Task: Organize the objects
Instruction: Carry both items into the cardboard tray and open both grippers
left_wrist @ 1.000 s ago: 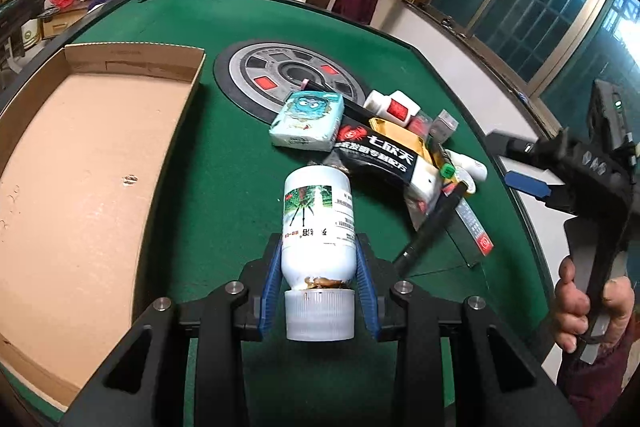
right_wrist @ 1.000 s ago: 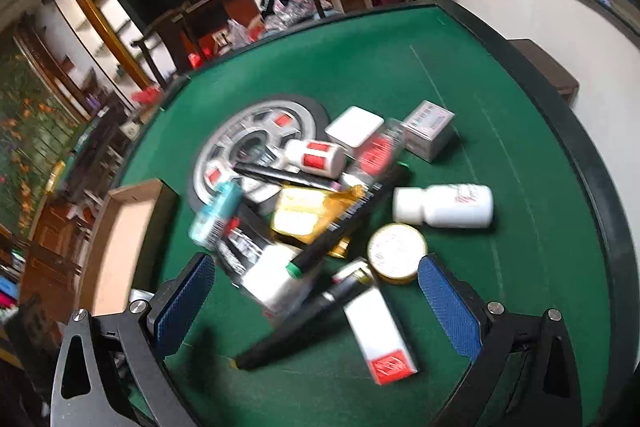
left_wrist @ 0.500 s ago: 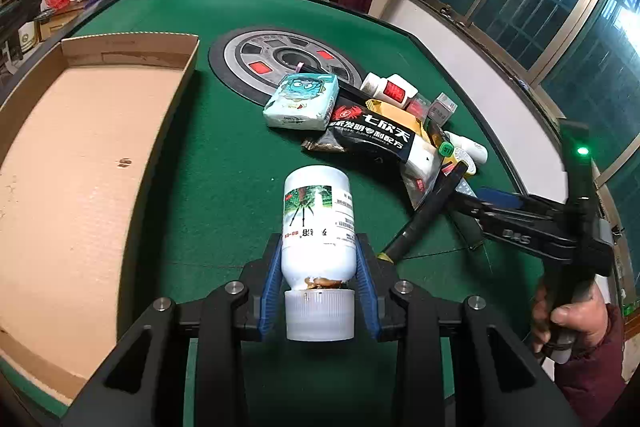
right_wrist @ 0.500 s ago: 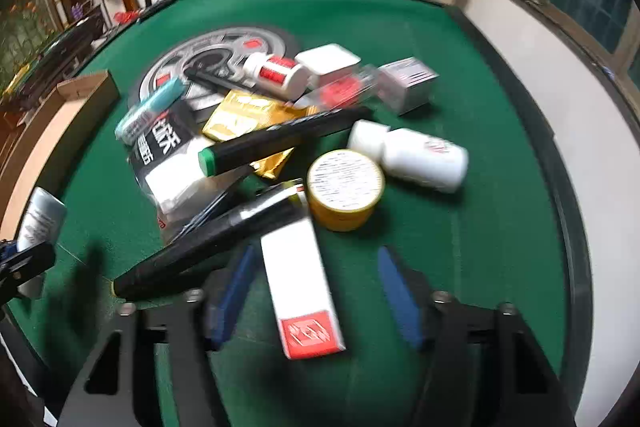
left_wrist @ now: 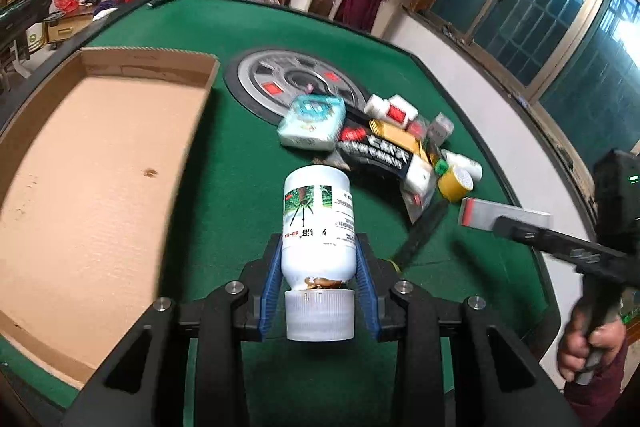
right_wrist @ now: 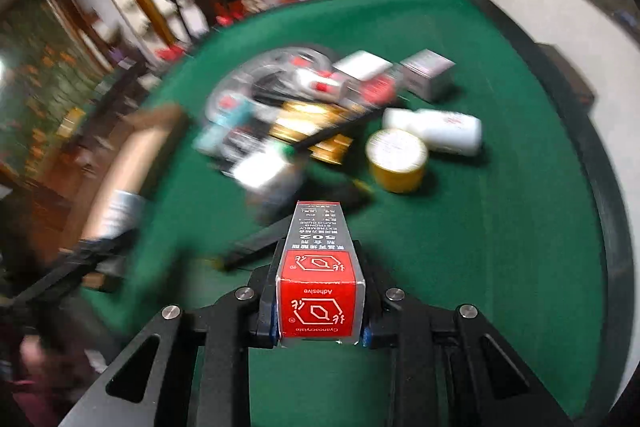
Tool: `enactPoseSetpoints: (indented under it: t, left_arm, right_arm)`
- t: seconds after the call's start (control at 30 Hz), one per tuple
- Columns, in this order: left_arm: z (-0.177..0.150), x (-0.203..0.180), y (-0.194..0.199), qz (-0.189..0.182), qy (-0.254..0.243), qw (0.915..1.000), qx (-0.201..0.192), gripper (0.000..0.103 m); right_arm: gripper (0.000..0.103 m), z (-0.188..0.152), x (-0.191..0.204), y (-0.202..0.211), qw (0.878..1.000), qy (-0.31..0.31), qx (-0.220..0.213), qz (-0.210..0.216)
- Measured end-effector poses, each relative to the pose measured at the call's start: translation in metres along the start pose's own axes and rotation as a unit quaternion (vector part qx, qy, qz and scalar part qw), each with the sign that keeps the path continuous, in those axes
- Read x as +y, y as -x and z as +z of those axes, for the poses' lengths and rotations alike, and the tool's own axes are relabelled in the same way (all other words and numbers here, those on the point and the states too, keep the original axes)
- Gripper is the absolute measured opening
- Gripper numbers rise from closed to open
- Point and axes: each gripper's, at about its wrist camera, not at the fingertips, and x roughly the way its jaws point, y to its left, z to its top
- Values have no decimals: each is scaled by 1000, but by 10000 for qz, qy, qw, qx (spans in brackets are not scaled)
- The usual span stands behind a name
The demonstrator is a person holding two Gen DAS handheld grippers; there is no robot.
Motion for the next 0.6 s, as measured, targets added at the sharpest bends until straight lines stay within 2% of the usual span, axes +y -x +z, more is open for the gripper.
enactPoseSetpoints:
  t: [0.13,0.2,0.3,0.47,0.6]
  left_arm:
    - [8,24,29,150,280,9992,-240,33]
    - [11,38,48,310,422,9977,-421,33]
    - [14,66,78,685,684,9927,-724,33]
    - [28,110,103,1129,1037,9833,-978,33]
    - [43,136,97,1171,1172,9812,-988,33]
  right_arm:
    - [30,28,45,13,9931,161,-168,1145]
    - [30,52,80,-4,9844,338,-64,1725]
    - [30,81,137,-38,9738,691,192,2156]
    - [30,99,208,-91,9648,1181,639,2263]
    - [30,97,232,-127,9582,1298,1062,2320]
